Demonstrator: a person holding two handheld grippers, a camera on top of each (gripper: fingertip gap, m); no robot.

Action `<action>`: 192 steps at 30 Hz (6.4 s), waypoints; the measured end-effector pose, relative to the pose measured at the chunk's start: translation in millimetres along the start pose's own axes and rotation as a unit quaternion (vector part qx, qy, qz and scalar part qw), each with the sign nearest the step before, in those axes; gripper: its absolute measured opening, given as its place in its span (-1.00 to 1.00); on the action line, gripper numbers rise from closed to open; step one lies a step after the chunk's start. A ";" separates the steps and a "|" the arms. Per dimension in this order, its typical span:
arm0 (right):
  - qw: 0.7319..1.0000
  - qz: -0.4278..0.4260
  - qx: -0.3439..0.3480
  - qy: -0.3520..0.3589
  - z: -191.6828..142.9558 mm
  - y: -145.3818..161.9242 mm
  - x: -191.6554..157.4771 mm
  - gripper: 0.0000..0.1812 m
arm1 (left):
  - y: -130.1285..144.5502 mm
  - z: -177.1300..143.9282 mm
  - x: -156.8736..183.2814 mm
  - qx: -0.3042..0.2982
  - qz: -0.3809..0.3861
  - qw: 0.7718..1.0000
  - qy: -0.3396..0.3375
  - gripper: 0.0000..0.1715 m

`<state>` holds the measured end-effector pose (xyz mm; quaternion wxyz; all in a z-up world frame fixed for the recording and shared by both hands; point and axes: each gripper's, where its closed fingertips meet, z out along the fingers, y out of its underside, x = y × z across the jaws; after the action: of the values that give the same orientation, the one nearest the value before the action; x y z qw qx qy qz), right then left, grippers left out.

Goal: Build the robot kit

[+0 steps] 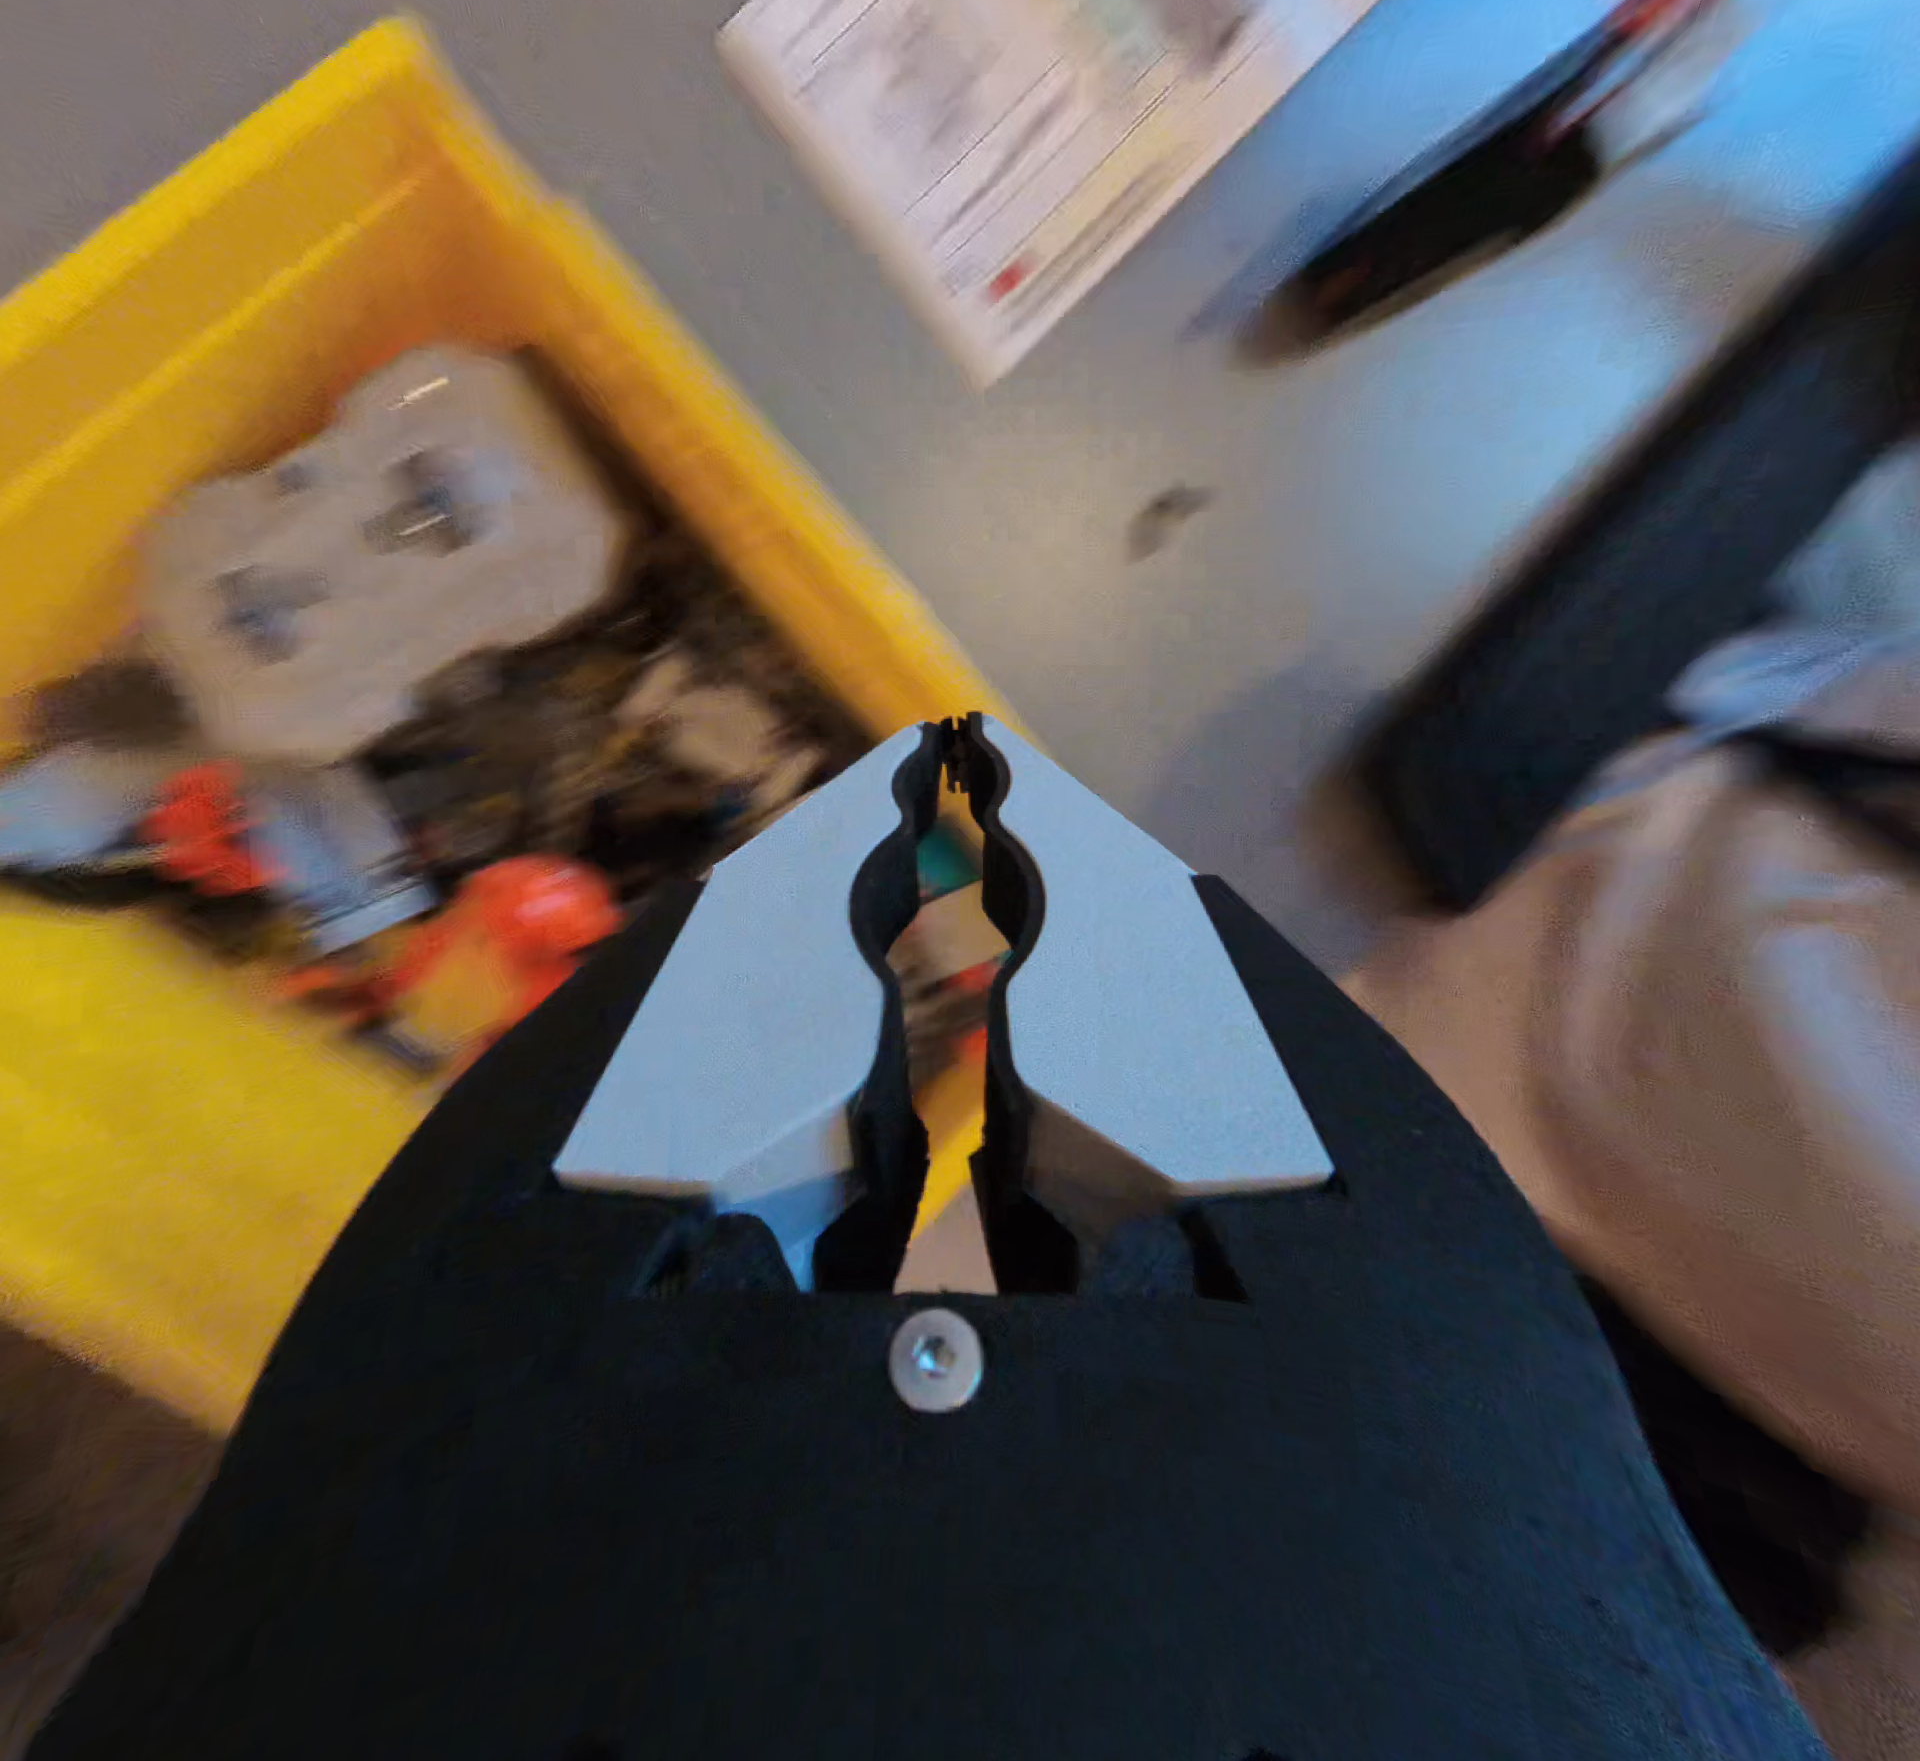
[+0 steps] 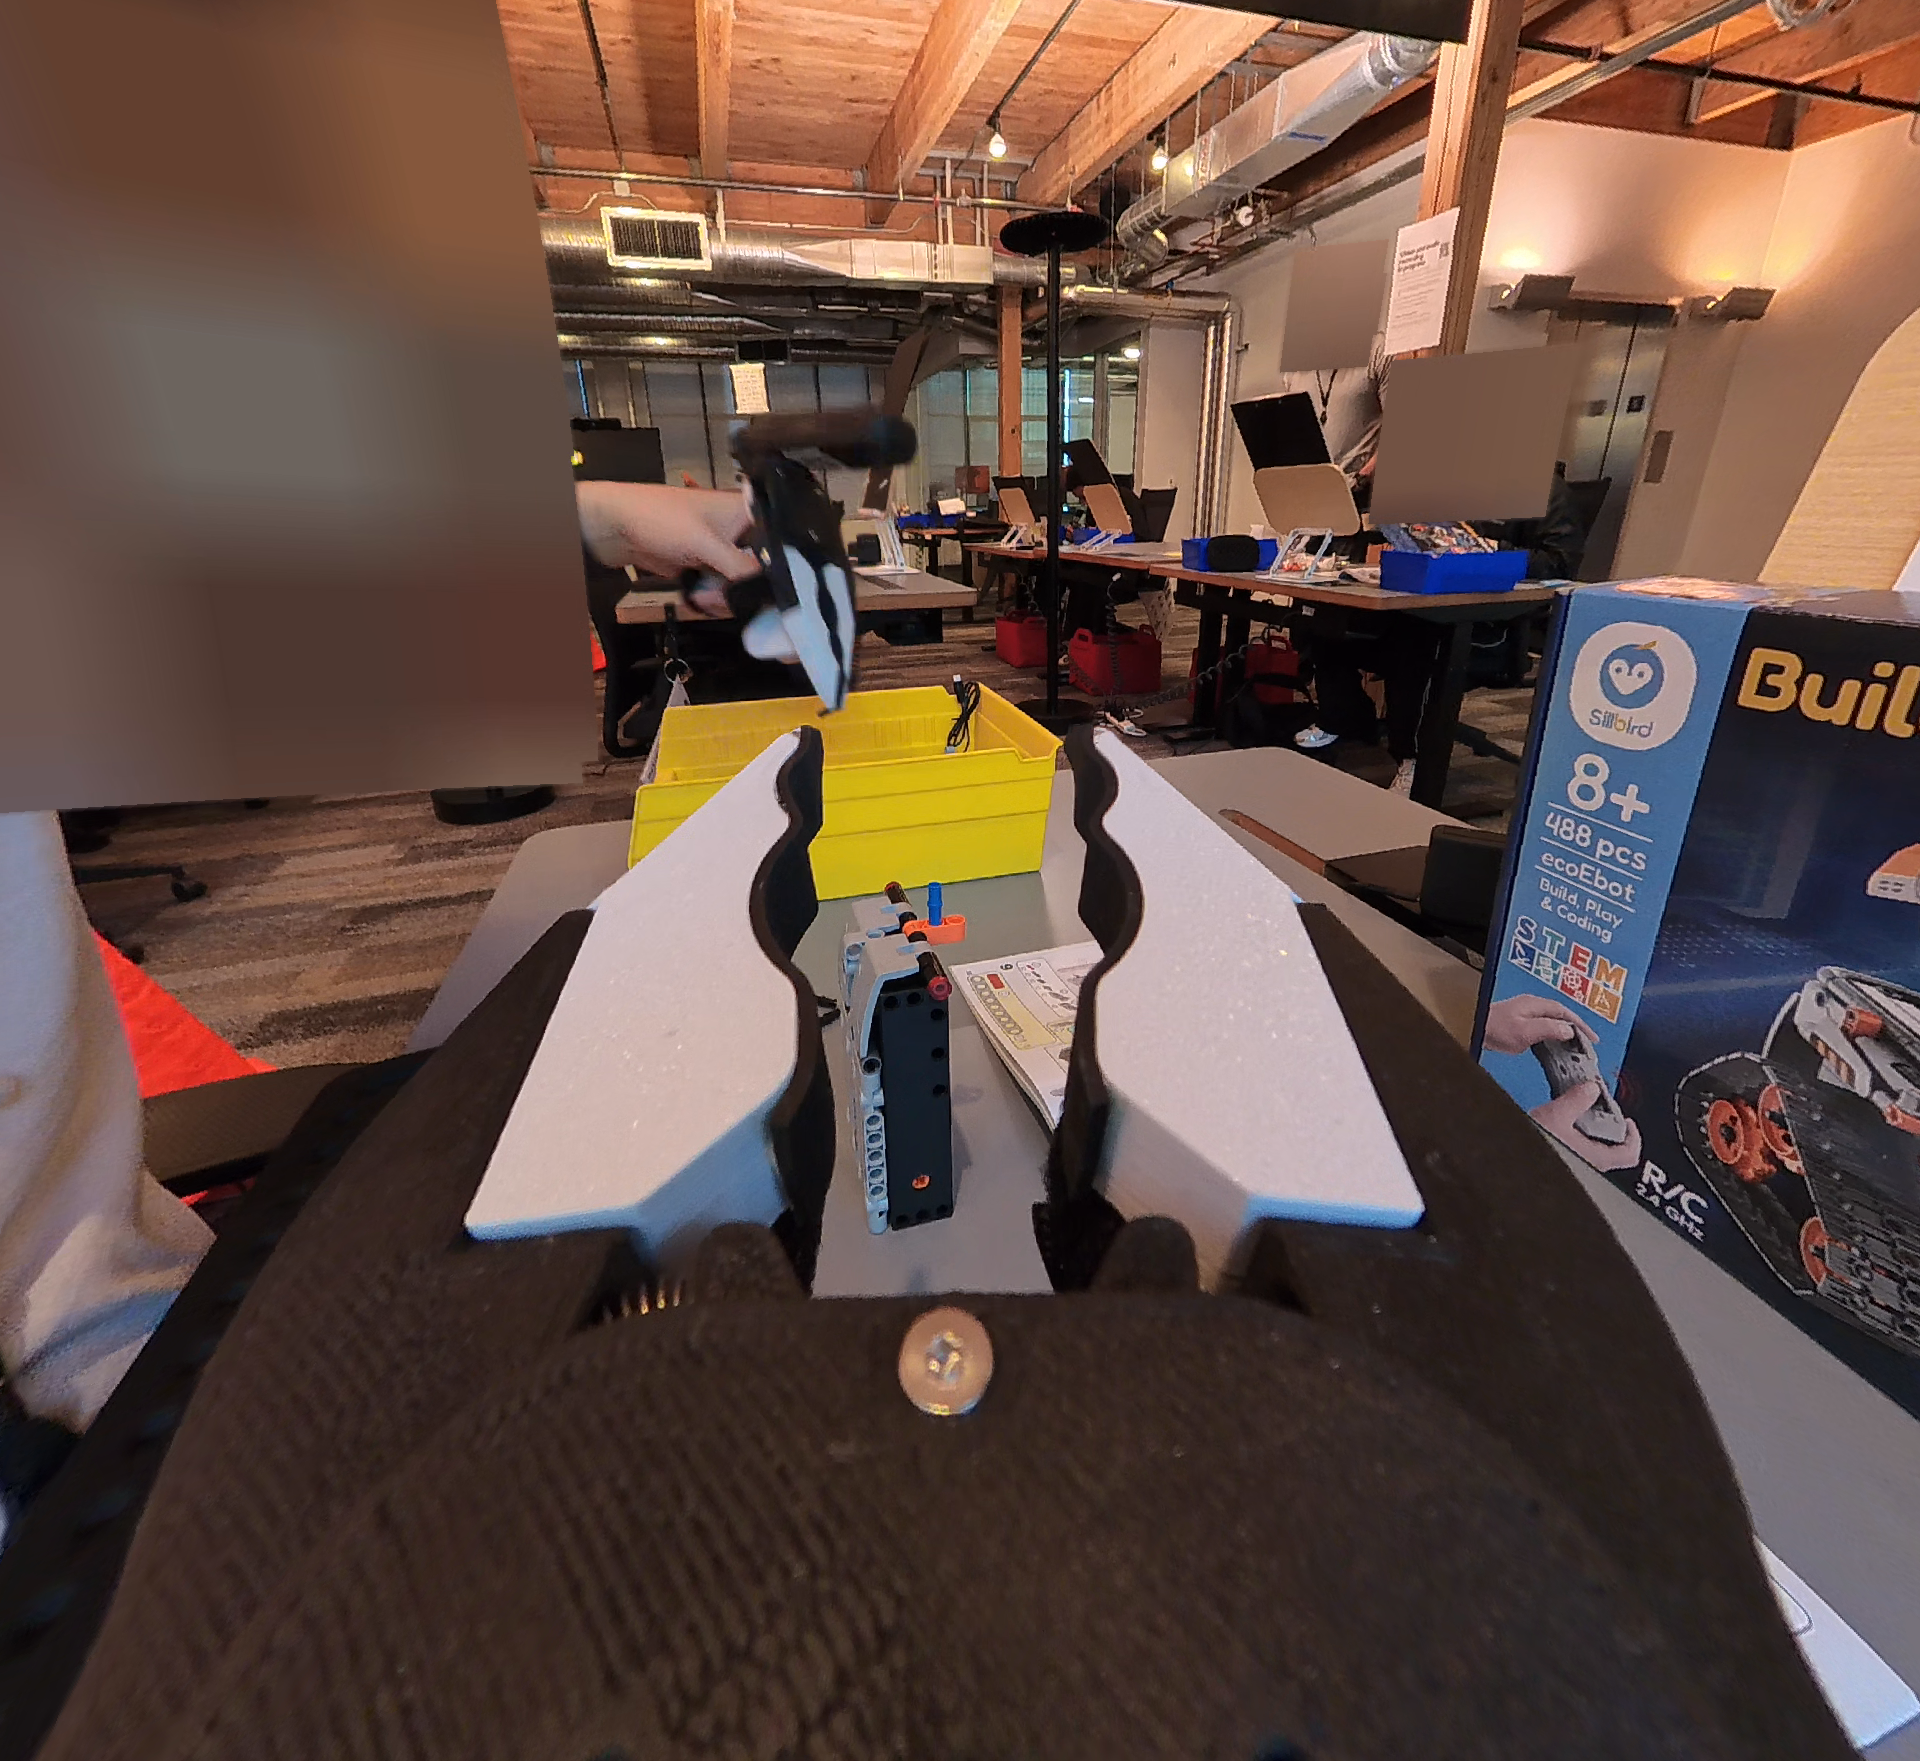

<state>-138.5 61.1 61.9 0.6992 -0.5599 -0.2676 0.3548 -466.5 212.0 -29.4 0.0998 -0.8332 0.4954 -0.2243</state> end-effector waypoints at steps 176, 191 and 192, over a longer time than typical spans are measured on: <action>0.999 -0.021 0.039 -0.020 -11.2 -28.2 -17.5 -0.47 | -2.0 84.1 76.9 -0.075 0.031 0.996 -0.033 -0.97; 0.999 -0.020 0.041 -0.021 -12.2 -28.9 -17.4 -0.48 | 22.5 149.2 43.3 -0.201 0.047 0.972 -0.109 -0.97; 0.999 -0.020 0.040 -0.022 -11.9 -28.5 -17.5 -0.48 | 23.5 150.0 43.6 -0.204 0.049 0.972 -0.109 -0.97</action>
<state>-134.3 36.7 87.4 0.7220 -0.5185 -0.2798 0.3628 -396.2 154.2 -158.4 -0.0083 -0.8302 0.5570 -0.0214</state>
